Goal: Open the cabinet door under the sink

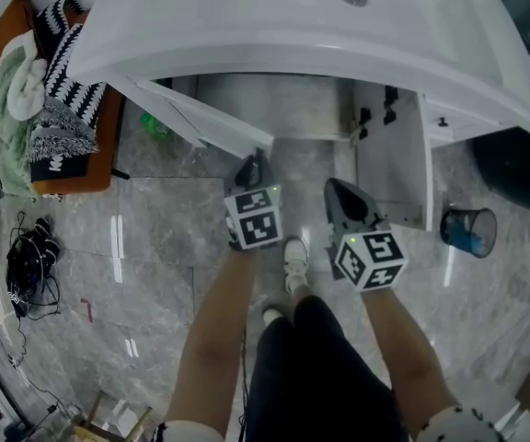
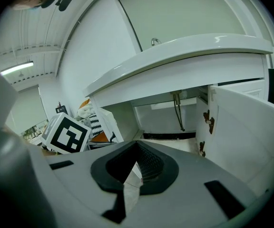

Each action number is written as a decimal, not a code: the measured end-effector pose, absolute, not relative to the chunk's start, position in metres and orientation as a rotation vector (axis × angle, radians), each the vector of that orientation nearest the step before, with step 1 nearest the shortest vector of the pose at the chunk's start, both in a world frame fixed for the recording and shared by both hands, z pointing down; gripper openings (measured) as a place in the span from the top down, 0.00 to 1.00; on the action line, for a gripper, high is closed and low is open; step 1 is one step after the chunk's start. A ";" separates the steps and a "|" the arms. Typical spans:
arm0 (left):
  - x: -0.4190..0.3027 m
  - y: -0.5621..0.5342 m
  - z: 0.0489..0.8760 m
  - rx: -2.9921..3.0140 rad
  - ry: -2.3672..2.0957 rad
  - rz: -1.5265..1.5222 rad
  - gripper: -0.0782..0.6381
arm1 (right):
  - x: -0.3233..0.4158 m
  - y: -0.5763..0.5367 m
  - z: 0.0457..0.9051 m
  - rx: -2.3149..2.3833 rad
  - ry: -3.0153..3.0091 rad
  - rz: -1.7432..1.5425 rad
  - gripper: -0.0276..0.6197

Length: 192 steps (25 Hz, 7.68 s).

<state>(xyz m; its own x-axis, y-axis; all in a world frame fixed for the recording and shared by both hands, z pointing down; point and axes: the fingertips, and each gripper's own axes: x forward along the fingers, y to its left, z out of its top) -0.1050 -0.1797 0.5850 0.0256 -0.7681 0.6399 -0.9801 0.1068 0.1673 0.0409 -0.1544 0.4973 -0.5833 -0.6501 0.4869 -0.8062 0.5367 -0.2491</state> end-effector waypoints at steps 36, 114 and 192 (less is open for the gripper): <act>-0.112 -0.154 0.582 1.671 -1.841 0.446 0.83 | 0.044 -0.145 0.495 1.167 -2.445 0.622 0.94; -0.317 0.035 0.592 1.377 -1.943 0.323 0.80 | -0.056 -0.055 0.476 0.939 -2.559 0.576 0.94; -0.087 0.192 0.288 1.529 -1.738 0.180 0.88 | 0.005 0.138 0.249 0.774 -2.604 0.600 0.95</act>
